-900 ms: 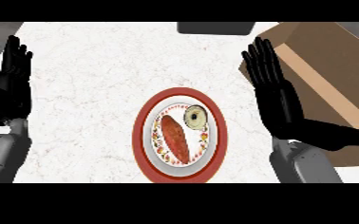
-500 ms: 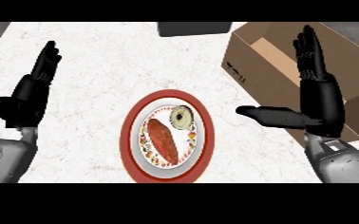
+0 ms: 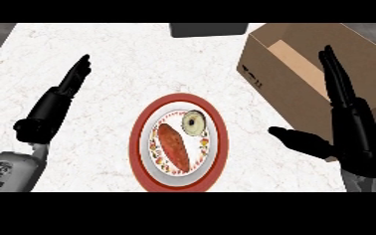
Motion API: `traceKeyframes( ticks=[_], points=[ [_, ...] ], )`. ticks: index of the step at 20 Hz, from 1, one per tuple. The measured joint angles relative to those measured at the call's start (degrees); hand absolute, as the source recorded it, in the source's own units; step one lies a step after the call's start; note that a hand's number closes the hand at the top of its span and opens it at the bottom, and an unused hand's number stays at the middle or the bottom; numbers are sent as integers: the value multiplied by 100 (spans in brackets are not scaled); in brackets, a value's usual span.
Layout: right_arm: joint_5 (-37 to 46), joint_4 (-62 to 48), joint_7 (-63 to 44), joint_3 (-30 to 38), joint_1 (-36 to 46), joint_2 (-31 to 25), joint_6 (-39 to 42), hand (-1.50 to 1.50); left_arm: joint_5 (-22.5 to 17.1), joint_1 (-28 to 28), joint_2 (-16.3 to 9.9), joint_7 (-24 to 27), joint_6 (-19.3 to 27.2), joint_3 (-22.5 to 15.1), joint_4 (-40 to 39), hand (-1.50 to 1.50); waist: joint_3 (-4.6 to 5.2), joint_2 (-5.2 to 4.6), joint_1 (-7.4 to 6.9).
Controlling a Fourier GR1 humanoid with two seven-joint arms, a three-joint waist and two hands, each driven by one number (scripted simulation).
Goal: Pick the cupcake from the plate and place it in the cardboard box
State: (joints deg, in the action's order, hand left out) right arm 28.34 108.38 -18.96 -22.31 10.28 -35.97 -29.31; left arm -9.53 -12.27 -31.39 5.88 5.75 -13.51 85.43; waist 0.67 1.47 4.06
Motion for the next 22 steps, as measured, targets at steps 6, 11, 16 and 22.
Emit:
traceKeyframes(
  ticks=[6, 11, 16, 22],
  points=[
    [1189, 769, -1808, -754, 159, -311, 1338, -150, -1, -28, 7, 29, -175, -80, 76, 0, -2, -38, -182],
    [1447, 1037, -3297, -1445, 669, -108, 2921, -150, 47, -137, 87, -8, -254, -200, 112, 0, -4, -82, -374],
    [1403, 802, -4254, -1967, 1435, 673, 4060, -150, 138, -303, 237, -44, -246, -303, 67, 0, -10, -116, -506],
    [1372, -76, -4697, -2197, 2066, 1758, 4522, -150, 158, -326, 273, -43, -312, -323, 56, 0, -19, -120, -567]
  ],
)
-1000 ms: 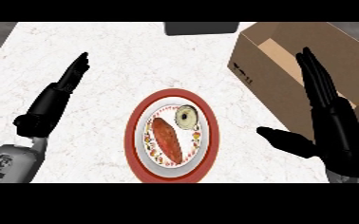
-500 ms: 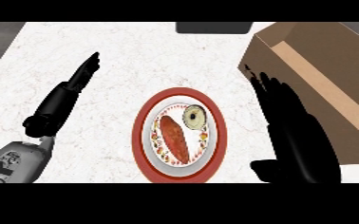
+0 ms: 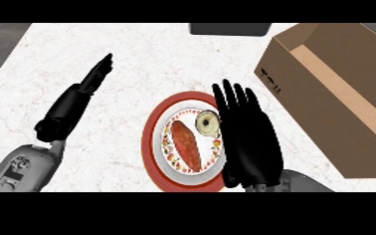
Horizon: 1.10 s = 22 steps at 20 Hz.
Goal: Pick the cupcake from the plate and place it in the cardboard box
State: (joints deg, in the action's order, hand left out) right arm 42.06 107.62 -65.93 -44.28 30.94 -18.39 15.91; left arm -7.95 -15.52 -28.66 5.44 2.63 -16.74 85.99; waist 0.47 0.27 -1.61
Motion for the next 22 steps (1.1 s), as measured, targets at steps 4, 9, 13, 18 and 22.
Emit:
traceKeyframes(
  ticks=[4, 9, 13, 18, 22],
  points=[
    [75, -648, -187, 0, 297, 723, 198, -150, 47, 10, 22, 12, 16, 16, -37, 0, -9, 2, 24],
    [130, -1384, -316, 108, 590, 1373, 340, -150, 49, 1, 46, -10, 3, 67, -32, 0, -21, -1, 45],
    [277, -1809, -364, 72, 691, 1557, 412, -150, 13, 45, -11, 14, -71, 159, -33, 0, -27, 7, 70],
    [350, -2188, -421, 74, 910, 1639, 422, -150, 94, 39, 99, 54, -44, 145, -82, 0, -33, -1, 77],
    [321, -2382, -430, 57, 972, 1660, 451, -150, 91, 96, 79, 42, -100, 196, -21, 0, -36, 0, 73]
  ],
)
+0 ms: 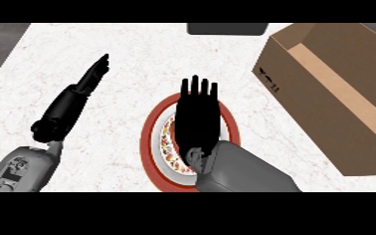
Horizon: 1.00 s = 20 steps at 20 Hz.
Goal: Pick the cupcake from the plate and place it in the cardboard box
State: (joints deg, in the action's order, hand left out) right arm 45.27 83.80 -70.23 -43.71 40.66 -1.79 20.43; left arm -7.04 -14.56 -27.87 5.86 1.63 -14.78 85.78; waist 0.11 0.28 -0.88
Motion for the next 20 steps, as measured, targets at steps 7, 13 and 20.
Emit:
traceKeyframes(
  ticks=[7, 13, 20],
  points=[
    [42, -499, 41, 81, 84, 16, 34, -150, 72, -46, 73, -21, -16, 38, -33, 0, -2, -10, 26],
    [82, -730, 171, 125, -1, 34, -34, -150, 22, -27, 6, 2, -199, 220, -39, 0, -6, -18, 30],
    [129, -973, 276, 117, -140, 44, -211, -150, 115, -20, 73, -31, -236, 300, -22, 0, -8, -19, 38]
  ],
)
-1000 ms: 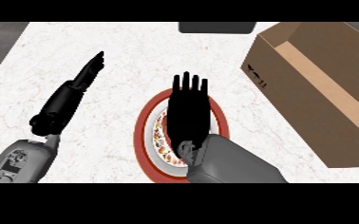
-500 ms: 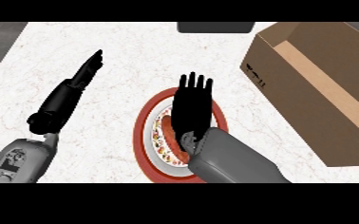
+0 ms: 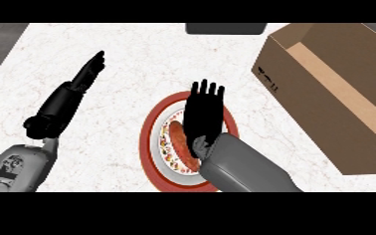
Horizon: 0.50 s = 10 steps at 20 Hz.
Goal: Pick the cupcake from the plate and place it in the cardboard box
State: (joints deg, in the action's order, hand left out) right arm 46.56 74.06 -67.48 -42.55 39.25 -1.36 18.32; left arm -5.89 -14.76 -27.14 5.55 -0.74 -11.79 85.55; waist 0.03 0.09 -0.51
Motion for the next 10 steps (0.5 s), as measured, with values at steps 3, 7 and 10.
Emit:
traceKeyframes(
  ticks=[3, 7, 10],
  points=[
    [119, -94, 19, 45, -92, 0, -36, -150, 60, 61, 50, 16, 23, 1, 53, 0, 0, 3, 9],
    [237, -244, 88, 165, -141, 3, -67, -150, 120, 110, 108, 27, 1, 20, 52, 0, -1, 1, 14],
    [289, -271, 125, 171, -285, 11, -139, -150, 160, 139, 132, 58, -52, 56, 36, 0, -1, -1, 18]
  ],
)
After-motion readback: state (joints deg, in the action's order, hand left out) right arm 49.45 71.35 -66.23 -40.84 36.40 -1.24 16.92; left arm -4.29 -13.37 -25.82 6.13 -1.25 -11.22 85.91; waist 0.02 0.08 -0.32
